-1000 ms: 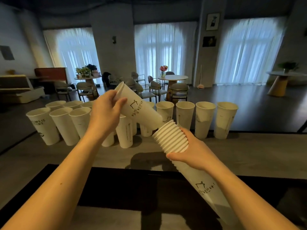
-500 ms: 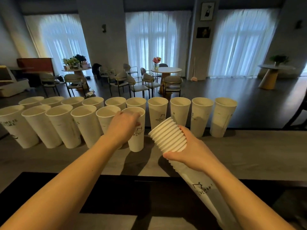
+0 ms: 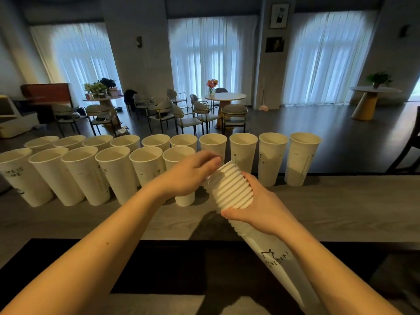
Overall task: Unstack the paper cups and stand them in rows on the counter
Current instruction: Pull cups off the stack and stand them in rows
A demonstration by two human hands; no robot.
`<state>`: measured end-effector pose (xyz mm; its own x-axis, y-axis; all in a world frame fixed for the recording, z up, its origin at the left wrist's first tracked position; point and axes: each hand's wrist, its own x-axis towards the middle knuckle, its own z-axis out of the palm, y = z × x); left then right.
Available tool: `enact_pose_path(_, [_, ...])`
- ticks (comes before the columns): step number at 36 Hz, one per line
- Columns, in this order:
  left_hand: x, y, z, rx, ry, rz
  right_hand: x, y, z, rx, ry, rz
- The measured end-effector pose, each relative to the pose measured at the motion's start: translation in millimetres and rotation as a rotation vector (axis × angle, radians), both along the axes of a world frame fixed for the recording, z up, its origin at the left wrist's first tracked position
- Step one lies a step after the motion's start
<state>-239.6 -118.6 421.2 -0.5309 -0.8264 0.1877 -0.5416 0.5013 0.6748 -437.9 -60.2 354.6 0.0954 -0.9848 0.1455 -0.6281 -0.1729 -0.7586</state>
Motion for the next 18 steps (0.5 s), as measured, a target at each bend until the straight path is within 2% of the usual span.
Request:
enact_pose_path(1, [-2.9,4.2,1.2,0.124,-0.001,-0.062,0.3,2.1,1.5,-0.005,0.002,-0.004])
enact_pose_path(3, [-5.0,8.9,2.2,0.244,0.0,-0.127,-0.7,6.6,3.2,-0.01,0.001,-0.005])
enact_pose_path(9, [-7.7,10.3,-1.2,0.253,0.055,-0.133,-8.8,16.9,6.5,-0.025,0.035,-0.008])
enact_pose_path(15, [-17.3,9.9,2.8,0.1,0.108,0.047,-20.8,20.6,2.9,-0.027,0.048,-0.012])
enact_pose_path(18, [-18.4,9.9,17.2,-0.049,0.118,0.141,-29.2,19.8,-0.2,-0.015,0.035,-0.024])
